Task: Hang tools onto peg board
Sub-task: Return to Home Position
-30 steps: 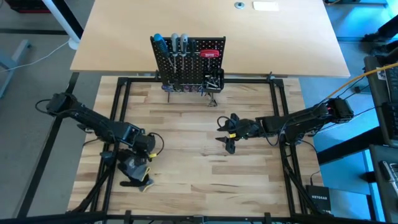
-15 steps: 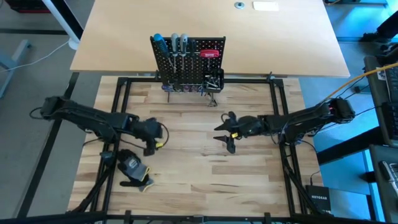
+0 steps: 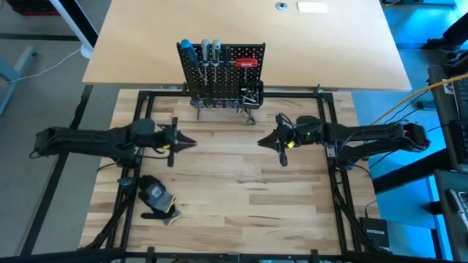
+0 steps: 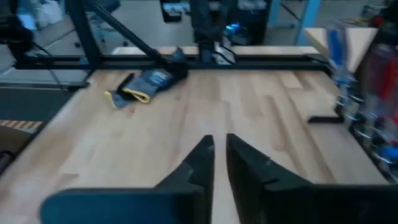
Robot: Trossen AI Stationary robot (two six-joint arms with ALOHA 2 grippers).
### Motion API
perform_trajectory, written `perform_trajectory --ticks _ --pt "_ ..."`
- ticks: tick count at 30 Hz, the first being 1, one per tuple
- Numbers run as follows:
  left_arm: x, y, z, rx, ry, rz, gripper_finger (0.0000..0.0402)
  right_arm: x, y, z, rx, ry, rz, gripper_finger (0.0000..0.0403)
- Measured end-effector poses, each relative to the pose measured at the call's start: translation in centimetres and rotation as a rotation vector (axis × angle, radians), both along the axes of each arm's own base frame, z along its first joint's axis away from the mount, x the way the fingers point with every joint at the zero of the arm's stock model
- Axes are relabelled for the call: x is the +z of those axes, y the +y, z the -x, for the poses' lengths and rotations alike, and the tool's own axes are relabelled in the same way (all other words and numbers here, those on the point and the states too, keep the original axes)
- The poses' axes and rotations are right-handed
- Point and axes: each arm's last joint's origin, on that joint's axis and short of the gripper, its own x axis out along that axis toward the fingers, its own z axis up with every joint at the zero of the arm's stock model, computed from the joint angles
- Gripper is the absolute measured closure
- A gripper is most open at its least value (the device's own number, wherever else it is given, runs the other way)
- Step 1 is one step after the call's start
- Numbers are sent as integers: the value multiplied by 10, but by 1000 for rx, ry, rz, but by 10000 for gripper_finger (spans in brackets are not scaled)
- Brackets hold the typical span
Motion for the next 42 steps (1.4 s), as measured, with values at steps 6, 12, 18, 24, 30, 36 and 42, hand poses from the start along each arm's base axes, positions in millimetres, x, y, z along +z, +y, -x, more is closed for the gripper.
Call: perform_trajectory --ticks 6,12,18,24,30,36,42 --pt "-3 8 22 71 -189 -27 390 -14 -16 22 -88 -19 -2 397" --pt "-22 8 40 108 -259 35 399 -32 -7 43 -257 -113 -56 393" --pt "-35 6 53 137 -359 101 399 -52 12 65 -380 -237 -65 398" --pt "-49 8 61 231 -389 90 400 -73 17 79 -457 -276 -66 396" --pt "-60 7 64 239 -371 112 399 -91 19 92 -456 -334 -106 398" --pt "-59 7 65 240 -380 93 399 -95 24 97 -370 -343 -101 394" --pt "-60 7 66 243 -367 92 399 -91 26 106 -263 -351 -91 394"
